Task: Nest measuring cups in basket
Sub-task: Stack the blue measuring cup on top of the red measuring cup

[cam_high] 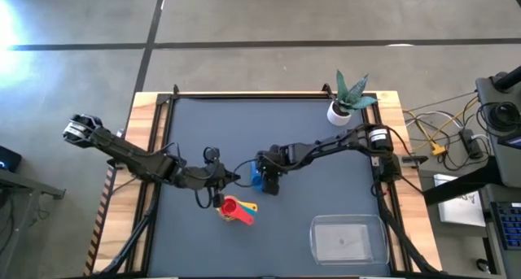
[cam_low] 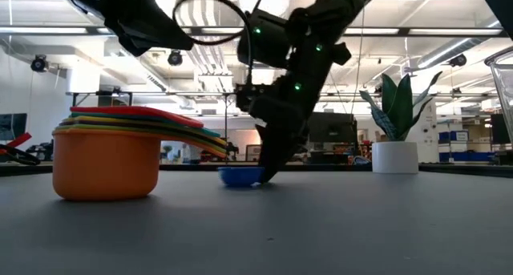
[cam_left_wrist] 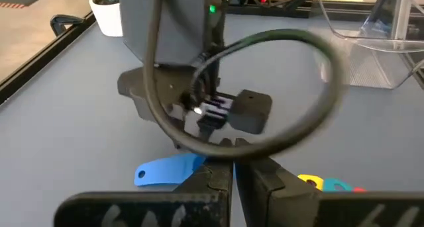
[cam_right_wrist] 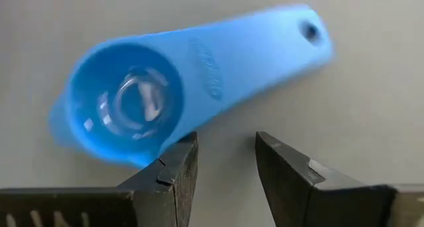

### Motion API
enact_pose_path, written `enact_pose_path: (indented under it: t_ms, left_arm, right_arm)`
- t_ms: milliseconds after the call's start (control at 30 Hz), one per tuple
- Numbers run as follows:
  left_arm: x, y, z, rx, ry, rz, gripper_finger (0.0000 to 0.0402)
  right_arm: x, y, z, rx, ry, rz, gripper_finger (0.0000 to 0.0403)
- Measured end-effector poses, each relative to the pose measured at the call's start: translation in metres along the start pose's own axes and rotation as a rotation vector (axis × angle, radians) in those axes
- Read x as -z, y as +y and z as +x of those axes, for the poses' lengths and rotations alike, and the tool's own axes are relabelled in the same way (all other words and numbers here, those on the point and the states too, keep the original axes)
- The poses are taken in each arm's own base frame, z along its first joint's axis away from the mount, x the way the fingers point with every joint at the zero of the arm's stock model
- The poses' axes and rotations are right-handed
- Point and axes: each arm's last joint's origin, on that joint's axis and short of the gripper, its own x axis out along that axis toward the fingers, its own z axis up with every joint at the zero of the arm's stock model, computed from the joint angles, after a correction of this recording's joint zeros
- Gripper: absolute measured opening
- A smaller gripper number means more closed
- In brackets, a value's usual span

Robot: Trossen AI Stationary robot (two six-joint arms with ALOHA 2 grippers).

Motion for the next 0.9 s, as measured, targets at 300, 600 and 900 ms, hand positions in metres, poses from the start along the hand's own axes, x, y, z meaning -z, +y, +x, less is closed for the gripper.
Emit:
enact_pose_path:
  t_ms: [300, 600, 900]
  left_arm:
    - [-0.001, 0.0, -0.001, 0.003, -0.007, -0.014, 0.0]
    - [-0.001, -0.006, -0.004, 0.026, -0.011, -0.012, 0.0]
    - [0.001, -0.006, -0.005, 0.026, 0.006, 0.0, 0.0]
  right_arm:
    - [-0.008, 0.026, -0.005, -0.233, 0.019, -0.041, 0.0139]
    - [-0.015, 0.027, -0.018, -0.053, 0.041, -0.409, 0.0139]
    - [-0.037, 0.022, -0.039, 0.053, 0.018, -0.566, 0.0166]
